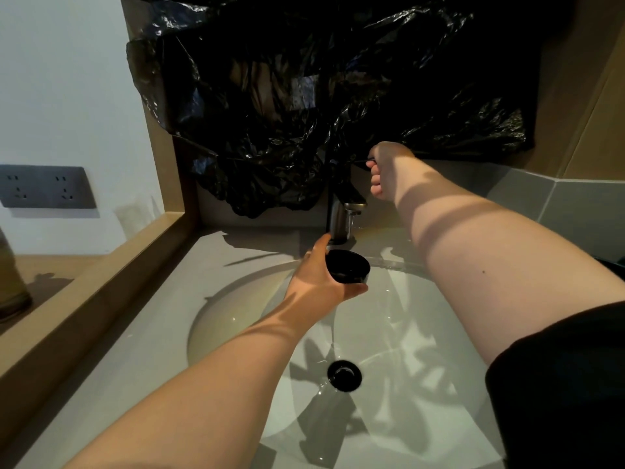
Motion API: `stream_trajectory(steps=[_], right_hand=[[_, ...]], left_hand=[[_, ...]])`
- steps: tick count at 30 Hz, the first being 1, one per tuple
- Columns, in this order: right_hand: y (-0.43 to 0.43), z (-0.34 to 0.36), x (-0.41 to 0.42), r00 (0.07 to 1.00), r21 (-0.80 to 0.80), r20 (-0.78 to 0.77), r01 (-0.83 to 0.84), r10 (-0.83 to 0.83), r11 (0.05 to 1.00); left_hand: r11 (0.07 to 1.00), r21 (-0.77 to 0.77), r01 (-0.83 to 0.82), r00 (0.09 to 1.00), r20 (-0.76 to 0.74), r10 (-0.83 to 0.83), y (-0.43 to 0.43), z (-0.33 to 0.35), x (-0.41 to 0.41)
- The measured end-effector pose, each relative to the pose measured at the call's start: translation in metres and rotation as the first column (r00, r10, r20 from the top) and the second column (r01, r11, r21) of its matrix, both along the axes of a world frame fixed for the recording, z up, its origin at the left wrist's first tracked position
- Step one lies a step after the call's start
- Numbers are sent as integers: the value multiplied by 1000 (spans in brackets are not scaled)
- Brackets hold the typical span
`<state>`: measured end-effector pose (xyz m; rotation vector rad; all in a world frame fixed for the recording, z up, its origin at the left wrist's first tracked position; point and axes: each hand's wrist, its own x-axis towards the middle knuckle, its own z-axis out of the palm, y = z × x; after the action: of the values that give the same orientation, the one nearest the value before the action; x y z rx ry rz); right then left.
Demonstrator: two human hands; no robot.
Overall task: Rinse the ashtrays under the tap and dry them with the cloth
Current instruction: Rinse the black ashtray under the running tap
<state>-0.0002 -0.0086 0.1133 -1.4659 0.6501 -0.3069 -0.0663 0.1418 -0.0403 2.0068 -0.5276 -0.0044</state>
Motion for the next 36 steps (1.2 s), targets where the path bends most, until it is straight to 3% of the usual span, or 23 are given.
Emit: stream_trajectory(steps=[5, 12, 17, 20, 23, 25, 26, 29, 32, 36], right_hand=[[-1, 3, 3, 999, 33, 32, -18, 17, 999], [-2, -5, -7, 998, -106, 14, -66, 68, 992], [2, -13, -26, 994, -50, 76, -77, 81, 996], [-1, -47, -45, 996, 45, 85, 0, -3, 999], [6, -102, -71, 995, 6, -90, -31, 31, 1000], [12, -127, -89, 950, -12, -276, -152, 143, 988], [11, -133, -95, 928, 34, -295, -229, 229, 973], [8, -131, -109, 903, 142, -168, -376, 396, 916], [5, -131, -114, 923, 112, -53, -374, 381, 921], [-6, -135, -115, 920, 115, 12, -389, 391, 914]], left_hand=[[1000, 0, 11, 1000, -11, -11, 0, -1, 0], [1000, -1, 9, 1000, -6, -9, 0, -2, 2], [1000, -2, 5, 1000, 14, -5, 0, -4, 3], [1000, -14, -1, 1000, 31, 1, 1, -5, 4], [1000, -16, 5, 1000, 21, -5, 1, -4, 2], [1000, -25, 7, 1000, -1, -7, 0, -4, 1], [999, -36, 9, 1000, -9, -10, -1, -4, 2], [997, -71, 35, 999, -23, -37, -2, -4, 3], [990, -101, 102, 991, -80, -110, -2, -3, 5], [955, -207, 212, 909, -316, -270, 6, -11, 12]])
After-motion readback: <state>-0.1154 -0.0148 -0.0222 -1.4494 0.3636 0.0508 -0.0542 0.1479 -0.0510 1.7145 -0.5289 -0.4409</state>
